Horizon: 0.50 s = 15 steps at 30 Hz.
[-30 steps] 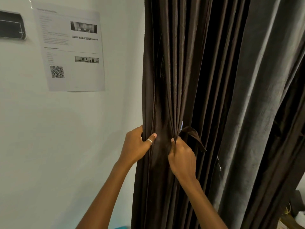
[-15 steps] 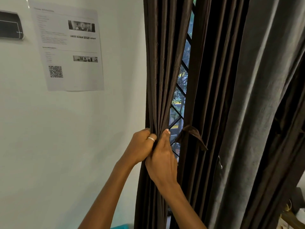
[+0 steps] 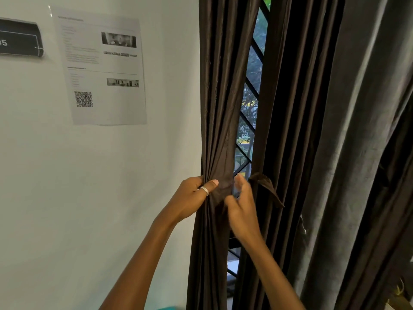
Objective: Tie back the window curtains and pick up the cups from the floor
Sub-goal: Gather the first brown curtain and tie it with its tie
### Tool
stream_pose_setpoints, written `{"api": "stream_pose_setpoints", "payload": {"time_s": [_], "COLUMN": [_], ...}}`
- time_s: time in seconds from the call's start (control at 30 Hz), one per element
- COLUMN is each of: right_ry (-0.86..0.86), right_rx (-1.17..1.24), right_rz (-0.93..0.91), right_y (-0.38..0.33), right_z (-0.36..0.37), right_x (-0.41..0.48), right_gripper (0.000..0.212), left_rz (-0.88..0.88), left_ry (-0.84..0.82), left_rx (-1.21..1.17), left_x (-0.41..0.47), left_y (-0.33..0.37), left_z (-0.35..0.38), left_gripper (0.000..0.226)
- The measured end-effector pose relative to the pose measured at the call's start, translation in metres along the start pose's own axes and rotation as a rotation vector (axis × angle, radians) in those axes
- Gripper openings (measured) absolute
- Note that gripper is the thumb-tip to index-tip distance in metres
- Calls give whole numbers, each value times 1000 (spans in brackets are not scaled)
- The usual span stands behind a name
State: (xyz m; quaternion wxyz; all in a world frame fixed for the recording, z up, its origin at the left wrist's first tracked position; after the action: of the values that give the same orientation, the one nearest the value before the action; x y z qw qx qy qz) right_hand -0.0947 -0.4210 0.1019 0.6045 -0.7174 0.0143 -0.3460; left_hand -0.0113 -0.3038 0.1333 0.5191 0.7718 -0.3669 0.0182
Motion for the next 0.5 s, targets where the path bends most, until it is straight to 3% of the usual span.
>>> {"api": "stream_pose_setpoints", "payload": {"time_s": [0.13,0.3,0.5], "right_ry": [-214,-392,-402], "right_rx": [294,233,132], "right_rz": [94,110,81], "right_y": [-2,-14,-17], "right_z": [-13,-10,-9], "right_x": [26,33,37], "right_gripper": [51,33,30], "left_rz": [-11,-4,37], "left_ry": [-75,-108,-87], "left_rx": [-105,-117,-17], "left_x": [0,0,2], "left_y": [5,8,11], "left_z": [3,4,0], "left_gripper": [19,18,27]}}
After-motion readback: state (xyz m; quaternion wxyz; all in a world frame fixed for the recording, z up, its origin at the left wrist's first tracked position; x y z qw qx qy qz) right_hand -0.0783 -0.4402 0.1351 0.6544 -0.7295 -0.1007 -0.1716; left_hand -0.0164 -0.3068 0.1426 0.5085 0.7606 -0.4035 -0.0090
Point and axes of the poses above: each hand's wrist, its own x-axis towards the middle knuckle, its own z-axis out of the palm, y = z × x, the point moved 7 cm from there along x, towards the middle knuckle, and after that the axes turned 8 degrees about x, right-handed, at the moved point
